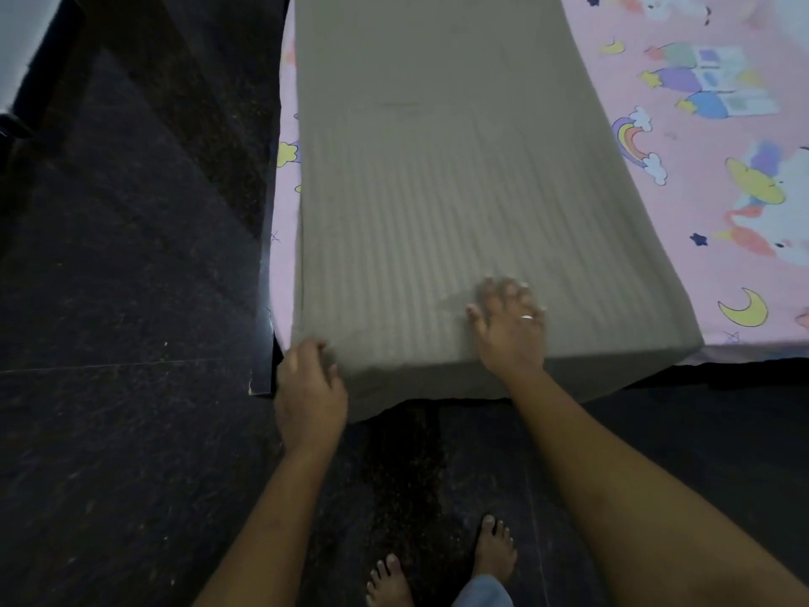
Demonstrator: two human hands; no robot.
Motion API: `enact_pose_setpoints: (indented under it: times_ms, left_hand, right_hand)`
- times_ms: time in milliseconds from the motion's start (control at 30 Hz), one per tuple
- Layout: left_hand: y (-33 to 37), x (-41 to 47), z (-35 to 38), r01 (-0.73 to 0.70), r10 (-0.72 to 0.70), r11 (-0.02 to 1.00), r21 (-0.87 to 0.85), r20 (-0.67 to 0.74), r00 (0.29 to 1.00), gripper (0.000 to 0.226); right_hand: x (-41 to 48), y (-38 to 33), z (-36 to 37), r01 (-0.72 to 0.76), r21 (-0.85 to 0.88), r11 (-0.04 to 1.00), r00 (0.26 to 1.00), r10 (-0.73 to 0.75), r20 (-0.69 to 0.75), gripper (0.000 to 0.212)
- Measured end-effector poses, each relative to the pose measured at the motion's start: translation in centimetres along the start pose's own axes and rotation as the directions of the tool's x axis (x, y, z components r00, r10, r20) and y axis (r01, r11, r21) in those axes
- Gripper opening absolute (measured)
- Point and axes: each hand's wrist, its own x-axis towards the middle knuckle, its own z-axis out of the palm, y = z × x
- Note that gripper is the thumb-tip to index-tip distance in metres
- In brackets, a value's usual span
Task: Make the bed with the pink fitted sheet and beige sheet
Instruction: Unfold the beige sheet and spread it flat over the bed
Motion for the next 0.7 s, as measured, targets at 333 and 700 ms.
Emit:
enact_pose_setpoints:
  times_ms: [333,700]
  left_hand:
    - [3.6,2.3,4.8,-0.276,0.124,0.897,0.346,0.403,0.907,0.062]
    - [13.3,1.3,9.6,-0.358,0.152,0.858,0.369,0.483,0.862,0.067]
  right_hand:
    - [2.2,1.9,0.9,0.221,-0.009,0.975,0.975,-0.221,0.012,0.076]
    - [5.6,21.8,-4.1,-0.469,0.284,0.836,0.863,0.503,-0.055,0.055]
